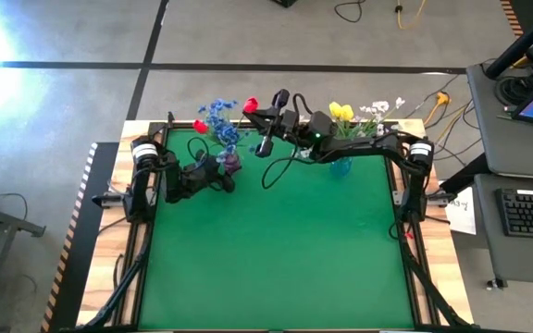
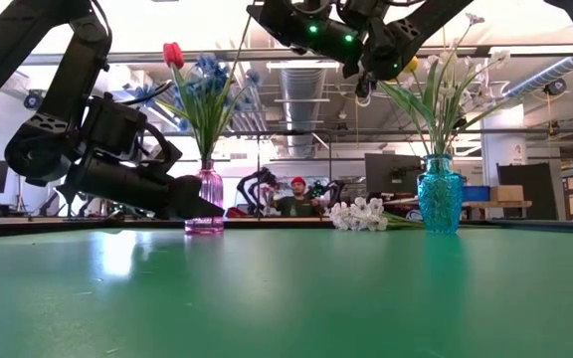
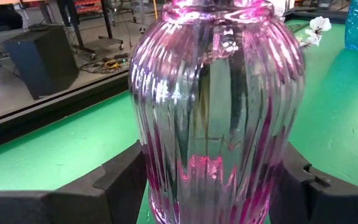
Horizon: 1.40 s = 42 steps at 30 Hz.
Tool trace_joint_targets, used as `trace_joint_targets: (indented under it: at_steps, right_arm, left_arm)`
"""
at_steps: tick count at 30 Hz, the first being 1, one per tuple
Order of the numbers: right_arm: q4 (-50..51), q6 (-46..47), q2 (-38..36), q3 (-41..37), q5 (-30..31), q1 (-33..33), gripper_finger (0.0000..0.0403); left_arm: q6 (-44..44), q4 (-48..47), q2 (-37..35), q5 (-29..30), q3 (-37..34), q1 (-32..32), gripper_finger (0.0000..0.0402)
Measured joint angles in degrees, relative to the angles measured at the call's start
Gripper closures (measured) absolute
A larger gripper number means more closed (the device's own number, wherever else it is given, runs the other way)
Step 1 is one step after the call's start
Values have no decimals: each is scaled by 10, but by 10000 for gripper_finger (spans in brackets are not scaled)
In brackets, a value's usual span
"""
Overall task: Sort flowers into vase by color
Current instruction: Put the red tulip into the purple vase
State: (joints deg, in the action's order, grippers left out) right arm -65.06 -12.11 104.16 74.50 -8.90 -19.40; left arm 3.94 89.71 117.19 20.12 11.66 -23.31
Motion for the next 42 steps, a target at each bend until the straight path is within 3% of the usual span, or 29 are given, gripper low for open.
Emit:
trace_joint_targets:
  at_steps: [17,35,42]
  right_arm:
    - [-34,-79,0,0,-21,11,390]
    - [-4,-59,10,-1,-16,17,391]
    - [-28,-102,10,-1,-21,23,391]
  left_arm:
    - [-4,-2,0,-1,0,0,157]
    - [-5,-2,1,-1,0,0,157]
    - [-5,-2,1,-1,0,0,157]
